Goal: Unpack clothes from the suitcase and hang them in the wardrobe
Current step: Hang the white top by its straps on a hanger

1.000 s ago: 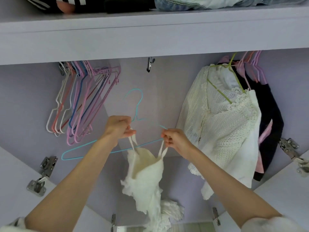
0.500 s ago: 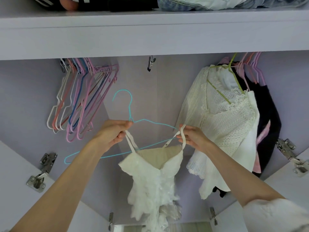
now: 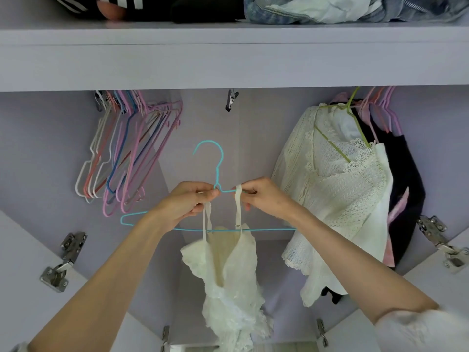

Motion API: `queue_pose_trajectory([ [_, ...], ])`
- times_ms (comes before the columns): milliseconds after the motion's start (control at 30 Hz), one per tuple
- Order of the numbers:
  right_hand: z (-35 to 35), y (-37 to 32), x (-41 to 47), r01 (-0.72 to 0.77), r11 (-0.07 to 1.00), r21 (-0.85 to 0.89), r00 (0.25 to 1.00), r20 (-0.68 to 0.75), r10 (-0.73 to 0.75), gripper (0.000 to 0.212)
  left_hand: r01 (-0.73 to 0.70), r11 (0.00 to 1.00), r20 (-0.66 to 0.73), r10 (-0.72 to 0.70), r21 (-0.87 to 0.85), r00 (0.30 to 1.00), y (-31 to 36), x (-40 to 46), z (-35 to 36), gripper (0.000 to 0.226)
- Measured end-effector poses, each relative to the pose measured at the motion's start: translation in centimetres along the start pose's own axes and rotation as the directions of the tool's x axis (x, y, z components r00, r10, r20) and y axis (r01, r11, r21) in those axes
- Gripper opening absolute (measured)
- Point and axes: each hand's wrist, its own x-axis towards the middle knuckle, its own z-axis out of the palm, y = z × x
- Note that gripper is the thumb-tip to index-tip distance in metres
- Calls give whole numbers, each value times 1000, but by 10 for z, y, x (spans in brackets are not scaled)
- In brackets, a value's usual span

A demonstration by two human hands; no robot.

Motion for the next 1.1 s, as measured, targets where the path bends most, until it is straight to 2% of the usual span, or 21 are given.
queue_pose_trajectory([
  [67, 0, -8, 3, 22, 999, -31, 999, -34, -23, 23, -23, 1000, 15, 23, 16, 1000, 2, 1, 3, 12],
  [167, -5, -14, 7, 49, 997, -64, 996, -69, -53, 8, -42, 997, -12, 43, 66, 999, 4, 3, 5, 11],
  [267, -6, -12, 6, 26, 1000, -17, 998, -49, -27, 6, -123, 958, -66, 144, 258, 987, 4, 8, 6, 10],
  [333, -6, -7, 3, -27, 997, 73, 998, -59, 32, 11, -177, 879, -81, 236, 442, 968, 5, 11, 7, 5],
  [400, -7, -4, 0, -75, 986, 148, 994, -69, 86, 24, -149, 749, -114, 288, 645, 951, 6, 16, 6, 10],
  [467, -13, -5, -2, -92, 979, 183, 992, -74, 107, 29, -114, 632, -123, 318, 767, 940, 7, 22, 5, 15],
  [600, -29, -7, -8, -74, 973, 220, 989, -108, 100, 29, -252, 628, -56, 427, 737, 903, 20, 24, 17, 18],
  [733, -47, 2, -13, -78, 965, 252, 985, -127, 113, 24, -386, 751, -60, 489, 535, 870, 36, 30, 33, 10],
  [867, -72, 23, -26, -121, 990, 69, 969, -206, 133, 39, -414, 787, -38, 483, 457, 875, 45, 41, 52, 8],
  [1000, -87, 44, -47, -213, 977, 10, 962, -175, 212, 45, -420, 797, -22, 475, 434, 880, 49, 53, 74, 7],
  [1033, -91, 49, -52, -241, 970, 18, 955, -174, 241, 48, -417, 801, -22, 471, 430, 882, 49, 56, 79, 7],
  [1100, -99, 59, -62, -285, 948, 139, 926, -216, 310, 53, -417, 809, -15, 464, 415, 886, 49, 61, 86, 8],
])
